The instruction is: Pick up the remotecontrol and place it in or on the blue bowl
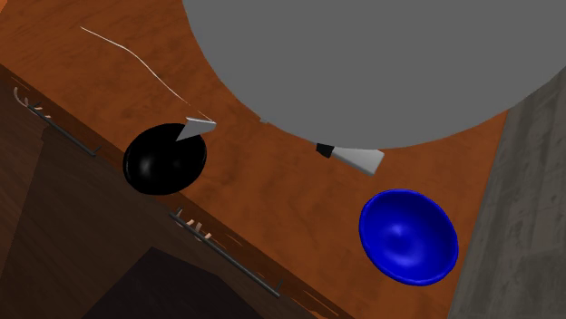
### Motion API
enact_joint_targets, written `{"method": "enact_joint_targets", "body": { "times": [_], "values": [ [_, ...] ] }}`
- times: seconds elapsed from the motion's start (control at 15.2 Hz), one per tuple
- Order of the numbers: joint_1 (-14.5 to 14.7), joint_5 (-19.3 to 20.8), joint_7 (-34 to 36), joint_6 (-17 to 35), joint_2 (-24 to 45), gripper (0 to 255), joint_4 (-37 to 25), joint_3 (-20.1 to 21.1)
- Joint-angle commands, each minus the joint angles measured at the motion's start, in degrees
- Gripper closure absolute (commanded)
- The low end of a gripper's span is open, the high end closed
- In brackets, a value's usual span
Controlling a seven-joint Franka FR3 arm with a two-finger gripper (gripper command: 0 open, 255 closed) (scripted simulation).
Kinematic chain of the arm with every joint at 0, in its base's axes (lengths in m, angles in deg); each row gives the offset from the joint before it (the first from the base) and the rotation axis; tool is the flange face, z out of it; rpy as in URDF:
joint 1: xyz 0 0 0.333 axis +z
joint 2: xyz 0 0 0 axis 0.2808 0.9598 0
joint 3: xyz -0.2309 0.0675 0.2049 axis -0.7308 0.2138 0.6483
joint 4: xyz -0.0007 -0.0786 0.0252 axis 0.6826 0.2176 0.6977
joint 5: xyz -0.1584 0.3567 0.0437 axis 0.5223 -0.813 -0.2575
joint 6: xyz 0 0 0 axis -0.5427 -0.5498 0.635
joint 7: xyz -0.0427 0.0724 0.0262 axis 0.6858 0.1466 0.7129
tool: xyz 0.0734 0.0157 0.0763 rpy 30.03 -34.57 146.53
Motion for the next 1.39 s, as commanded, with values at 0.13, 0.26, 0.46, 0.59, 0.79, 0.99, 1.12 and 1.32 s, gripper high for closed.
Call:
{"method": "enact_joint_targets", "body": {
  "times": [0.13,0.26,0.46,0.59,0.79,0.99,1.12,1.32],
  "values": [
    [0.0,0.0,0.0,0.01,0.01,255,0.0,0.0],
    [0.0,0.0,0.0,0.0,0.01,255,-0.01,0.0],
    [-0.22,-0.34,-0.22,-0.93,-1.14,255,0.2,0.31],
    [-0.44,-0.69,-0.44,-1.92,-2.26,255,0.32,0.61],
    [-0.75,-1.23,-0.78,-3.42,-3.89,255,0.42,1.05],
    [-1.04,-1.77,-1.12,-4.98,-5.46,255,0.41,1.47],
    [-1.23,-2.13,-1.36,-6.04,-6.47,255,0.34,1.73],
    [-1.48,-2.68,-1.7,-7.67,-7.94,255,0.13,2.1]
  ]
}}
